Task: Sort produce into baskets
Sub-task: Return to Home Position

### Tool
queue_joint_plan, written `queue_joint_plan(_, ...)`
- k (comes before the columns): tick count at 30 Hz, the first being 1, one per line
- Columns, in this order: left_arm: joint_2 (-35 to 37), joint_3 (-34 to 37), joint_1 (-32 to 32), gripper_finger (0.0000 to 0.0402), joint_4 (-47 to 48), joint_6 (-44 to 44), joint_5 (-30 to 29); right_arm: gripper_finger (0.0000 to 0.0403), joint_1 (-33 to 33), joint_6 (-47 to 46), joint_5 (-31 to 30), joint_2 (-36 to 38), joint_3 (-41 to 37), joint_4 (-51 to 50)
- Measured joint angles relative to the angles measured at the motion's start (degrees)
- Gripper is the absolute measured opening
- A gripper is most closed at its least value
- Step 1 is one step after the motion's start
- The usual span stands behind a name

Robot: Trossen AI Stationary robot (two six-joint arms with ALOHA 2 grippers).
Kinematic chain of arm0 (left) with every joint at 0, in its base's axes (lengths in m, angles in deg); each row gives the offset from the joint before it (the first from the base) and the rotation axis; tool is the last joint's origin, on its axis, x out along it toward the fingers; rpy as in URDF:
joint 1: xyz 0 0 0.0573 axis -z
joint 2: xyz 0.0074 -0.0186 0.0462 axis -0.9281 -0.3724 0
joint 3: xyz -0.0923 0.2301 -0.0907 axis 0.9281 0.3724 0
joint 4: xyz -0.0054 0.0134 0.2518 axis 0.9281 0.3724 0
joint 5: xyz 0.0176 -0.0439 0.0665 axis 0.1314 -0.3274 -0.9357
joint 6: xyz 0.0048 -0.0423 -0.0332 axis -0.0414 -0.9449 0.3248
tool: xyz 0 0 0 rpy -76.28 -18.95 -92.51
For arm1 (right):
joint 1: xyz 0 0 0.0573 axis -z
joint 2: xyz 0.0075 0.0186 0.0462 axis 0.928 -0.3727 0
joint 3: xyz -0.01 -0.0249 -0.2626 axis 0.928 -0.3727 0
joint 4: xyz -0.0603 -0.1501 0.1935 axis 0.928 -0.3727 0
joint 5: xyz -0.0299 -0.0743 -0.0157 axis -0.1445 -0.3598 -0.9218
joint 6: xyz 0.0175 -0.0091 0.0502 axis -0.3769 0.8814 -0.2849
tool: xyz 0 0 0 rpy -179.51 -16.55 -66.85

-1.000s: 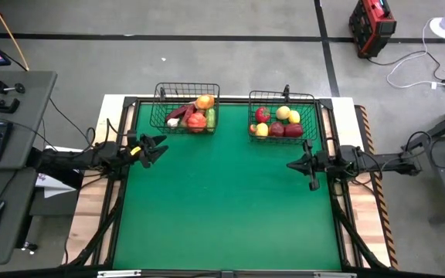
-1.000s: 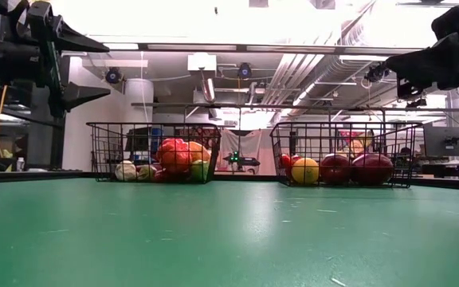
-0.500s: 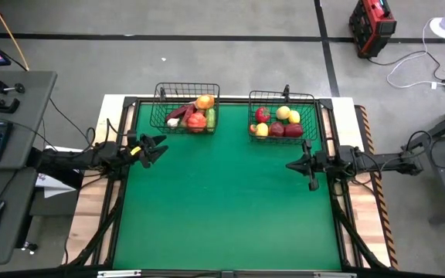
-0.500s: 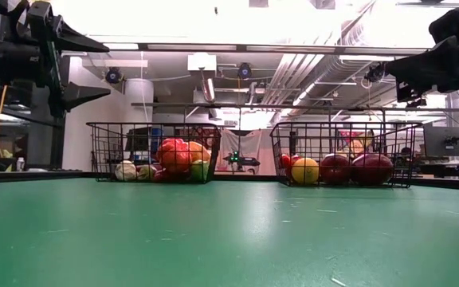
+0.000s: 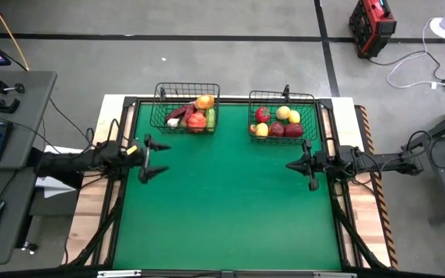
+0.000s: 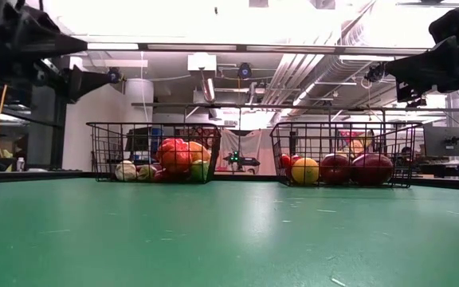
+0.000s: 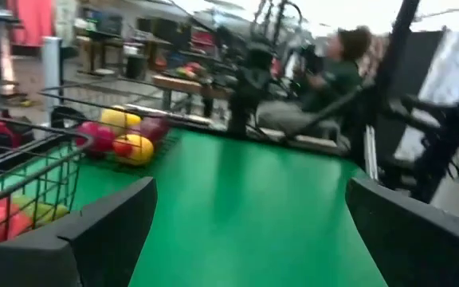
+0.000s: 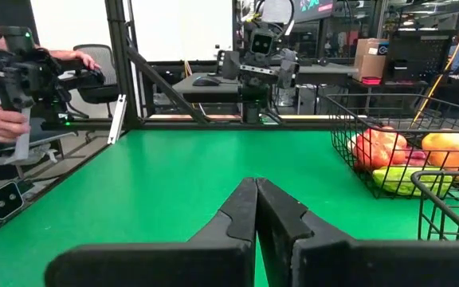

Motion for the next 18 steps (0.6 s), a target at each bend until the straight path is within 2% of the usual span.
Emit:
queue_joint_plan(2,0.00,0.00,-1.07,0.0397,0.35,0.65,1.83,0.0000,0.00,0.00,0.00,0.00,0.00,0.00)
queue_joint_plan(18,-0.26,0.03,-1.51,0.0397,0.26,-1.29,1.86,0.0000,0.00,0.00,0.00,0.00,0.00,-0.02)
